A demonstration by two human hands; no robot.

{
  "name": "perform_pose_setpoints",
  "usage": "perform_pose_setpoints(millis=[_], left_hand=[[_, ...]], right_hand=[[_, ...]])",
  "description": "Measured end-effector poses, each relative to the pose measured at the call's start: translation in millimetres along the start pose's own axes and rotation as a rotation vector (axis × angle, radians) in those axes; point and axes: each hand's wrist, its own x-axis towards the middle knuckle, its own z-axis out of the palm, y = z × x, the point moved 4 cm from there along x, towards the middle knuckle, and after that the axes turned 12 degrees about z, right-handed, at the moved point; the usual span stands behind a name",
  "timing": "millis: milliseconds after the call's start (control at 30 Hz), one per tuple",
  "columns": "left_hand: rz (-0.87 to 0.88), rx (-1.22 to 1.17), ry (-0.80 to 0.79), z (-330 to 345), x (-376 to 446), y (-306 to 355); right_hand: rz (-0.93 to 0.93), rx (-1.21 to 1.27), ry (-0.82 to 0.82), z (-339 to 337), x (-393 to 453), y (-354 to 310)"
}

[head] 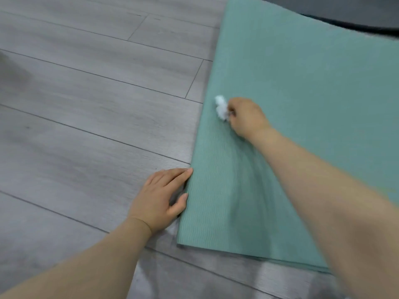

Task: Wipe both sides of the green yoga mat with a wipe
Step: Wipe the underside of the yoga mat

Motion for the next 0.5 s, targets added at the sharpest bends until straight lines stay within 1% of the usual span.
perform_pose_setpoints(millis=[33,67,100,133,200,267,300,333,367,400,433,467,500], left_hand=[[-0.001,0.002,-0.002,-0.2,-0.2,0.3],[-0.003,0.003,-0.003,-0.2,-0.4,0.5],[-0.006,0.003,-0.002,0.1,-1.1,-0.3],[-0.009,0.000,-0.001,0.5,-1.5,-1.0],[-0.006,-0.004,-0.002,1.1,-1.6,-1.1],[-0.005,0.000,0.000,1.0,-0.2,-1.2],[0.000,0.000,0.001,0.8,0.8,-0.4],[0.004,0.000,0.001,0.5,1.1,0.4],[0.003,-0.001,0.000,0.2,1.1,0.9],[0.000,0.001,-0.003,-0.1,0.7,1.1],[0.000,0.005,-0.006,-0.4,0.8,0.8],[0.000,0.006,-0.008,-0.6,1.1,0.4],[-0.001,0.005,-0.010,-0.2,1.0,-0.2]], right_hand=[[0.199,0.061,0.053,-0.2,3.1,9.5],[0.301,0.124,0.085,1.3,-4.7,7.9],[0.280,0.143,0.098,5.6,-20.1,-0.7],[0.178,0.147,0.073,11.8,-43.5,-11.6],[-0.104,0.175,-0.026,16.2,-111.1,-30.8],[-0.359,0.164,-0.206,6.1,-185.8,-38.3],[-0.505,0.127,-0.306,-0.2,-219.8,-38.5],[-0.673,0.039,-0.401,-5.8,-247.3,-36.8],[-0.837,-0.073,-0.472,-8.6,-262.3,-32.4],[-0.963,-0.169,-0.497,-11.0,-261.9,-29.3],[-1.007,-0.205,-0.492,-11.2,-246.9,-29.9],[-1.001,-0.202,-0.456,-10.7,-221.2,-33.4],[-0.948,-0.175,-0.381,-7.8,-187.3,-35.1]])
